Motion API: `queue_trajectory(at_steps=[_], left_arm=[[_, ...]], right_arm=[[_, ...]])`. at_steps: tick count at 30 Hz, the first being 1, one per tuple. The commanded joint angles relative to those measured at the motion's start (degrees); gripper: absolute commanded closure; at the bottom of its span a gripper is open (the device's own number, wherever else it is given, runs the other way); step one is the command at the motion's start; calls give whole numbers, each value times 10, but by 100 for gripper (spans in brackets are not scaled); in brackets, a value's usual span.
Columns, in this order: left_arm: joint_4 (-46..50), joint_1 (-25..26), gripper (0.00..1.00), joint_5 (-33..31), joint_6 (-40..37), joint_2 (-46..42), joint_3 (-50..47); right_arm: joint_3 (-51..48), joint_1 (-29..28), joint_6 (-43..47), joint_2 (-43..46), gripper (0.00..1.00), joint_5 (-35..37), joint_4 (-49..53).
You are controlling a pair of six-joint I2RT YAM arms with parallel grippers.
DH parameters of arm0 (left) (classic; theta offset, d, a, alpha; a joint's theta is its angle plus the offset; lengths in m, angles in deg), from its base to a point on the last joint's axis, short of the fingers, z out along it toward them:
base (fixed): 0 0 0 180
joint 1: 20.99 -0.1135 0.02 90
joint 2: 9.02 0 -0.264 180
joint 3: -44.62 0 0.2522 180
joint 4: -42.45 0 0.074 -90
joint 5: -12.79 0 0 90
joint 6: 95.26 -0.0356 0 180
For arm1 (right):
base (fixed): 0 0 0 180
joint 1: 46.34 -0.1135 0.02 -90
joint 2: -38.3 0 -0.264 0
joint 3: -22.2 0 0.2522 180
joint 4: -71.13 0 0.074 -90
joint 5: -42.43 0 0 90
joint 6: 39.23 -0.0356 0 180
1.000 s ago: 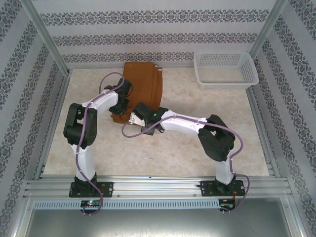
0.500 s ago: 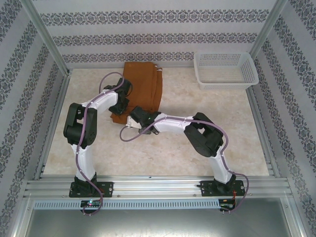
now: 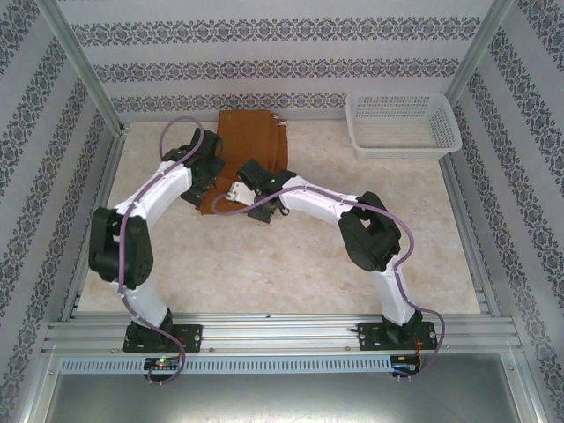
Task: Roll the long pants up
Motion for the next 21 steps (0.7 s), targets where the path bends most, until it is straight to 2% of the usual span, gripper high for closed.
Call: queue_trajectory(at_steps=[1, 9, 14, 21], left_arm=[[27, -1, 0, -6, 1, -57, -37], [-29, 29, 0, 26, 44, -111, -134], [-67, 40, 0, -4, 64, -83, -145], [-77, 40, 0, -73, 75, -2, -85]], right_arm=[[68, 11, -43, -5, 100, -73, 88], [184, 30, -79, -52, 100, -153, 175], [205, 32, -94, -55, 100, -192, 199], [185, 31, -100, -28, 100, -212, 210]])
